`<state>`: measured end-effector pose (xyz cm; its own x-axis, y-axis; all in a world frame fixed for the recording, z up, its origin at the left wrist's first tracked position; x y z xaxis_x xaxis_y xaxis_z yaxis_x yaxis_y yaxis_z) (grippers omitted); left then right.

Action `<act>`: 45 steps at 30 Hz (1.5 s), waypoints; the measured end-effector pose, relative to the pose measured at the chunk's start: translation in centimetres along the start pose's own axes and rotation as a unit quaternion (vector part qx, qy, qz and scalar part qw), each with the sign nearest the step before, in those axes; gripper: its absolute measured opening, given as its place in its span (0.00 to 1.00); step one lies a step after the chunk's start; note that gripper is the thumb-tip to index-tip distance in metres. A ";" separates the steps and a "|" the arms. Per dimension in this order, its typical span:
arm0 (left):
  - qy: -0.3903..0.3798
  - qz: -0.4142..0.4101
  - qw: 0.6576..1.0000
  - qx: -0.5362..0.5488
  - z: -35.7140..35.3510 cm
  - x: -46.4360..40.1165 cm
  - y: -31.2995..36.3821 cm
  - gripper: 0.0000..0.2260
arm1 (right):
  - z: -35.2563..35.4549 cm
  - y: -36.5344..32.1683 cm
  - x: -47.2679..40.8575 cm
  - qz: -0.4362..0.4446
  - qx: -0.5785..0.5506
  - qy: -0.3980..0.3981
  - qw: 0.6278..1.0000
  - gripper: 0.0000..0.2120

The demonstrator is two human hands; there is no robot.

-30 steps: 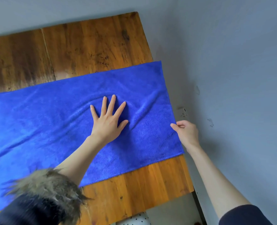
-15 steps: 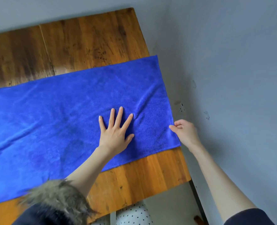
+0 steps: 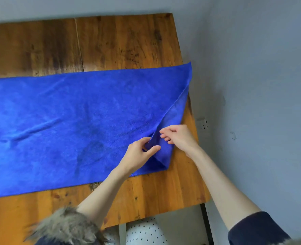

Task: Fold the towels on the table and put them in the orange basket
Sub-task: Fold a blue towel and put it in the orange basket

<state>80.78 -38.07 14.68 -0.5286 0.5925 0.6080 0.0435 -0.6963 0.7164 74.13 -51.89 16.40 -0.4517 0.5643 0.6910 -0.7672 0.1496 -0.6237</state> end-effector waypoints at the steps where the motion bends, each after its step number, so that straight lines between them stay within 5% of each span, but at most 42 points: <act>1: 0.008 -0.001 1.000 -0.012 -0.2 -0.1 -0.2 0.13 | 0.2 0.0 -0.4 0.002 0.024 0.005 1.000 0.09; 5: 0.075 0.015 0.997 -0.007 0.3 -0.6 -0.3 0.06 | 2.7 -1.5 -2.6 0.048 0.089 0.154 0.983 0.16; 8: 0.094 0.014 0.995 -0.014 0.9 -0.4 -0.3 0.08 | 5.3 -4.1 -5.0 0.090 0.132 0.273 0.949 0.12; 12: 0.095 0.001 0.995 -0.017 1.4 -0.4 -0.3 0.07 | 7.4 -7.0 -10.0 0.071 0.154 0.328 0.929 0.16; 17: 0.085 0.007 0.996 -0.008 2.0 -1.6 -0.3 0.11 | 8.2 -8.5 -13.9 0.023 0.200 0.317 0.927 0.15; 28: 0.115 0.027 0.989 0.093 5.9 0.9 -0.2 0.04 | 4.6 -13.2 -7.9 0.154 0.161 0.311 0.924 0.09; 39: 0.244 -0.047 0.957 0.149 22.0 9.7 -2.3 0.06 | -8.3 -22.1 4.1 0.272 0.074 0.199 0.938 0.06; 45: 0.324 -0.061 0.910 0.252 29.1 15.0 -6.9 0.03 | -18.1 -27.7 8.4 0.313 0.074 0.153 0.934 0.04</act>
<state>97.23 -12.53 28.81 -0.9373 0.1759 0.3008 0.2476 -0.2712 0.9301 99.83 -36.66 32.88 -0.6989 0.7130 0.0562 -0.4606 -0.3885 -0.7981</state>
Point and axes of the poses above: each hand's wrist, its own x-axis away from the middle knuckle, its own z-axis out of the back of the hand, y = z × x, the point moved 4 cm from there along -x, towards the middle knuckle, and after that the axes turned 5 degrees about y, right-handed, at the moved point
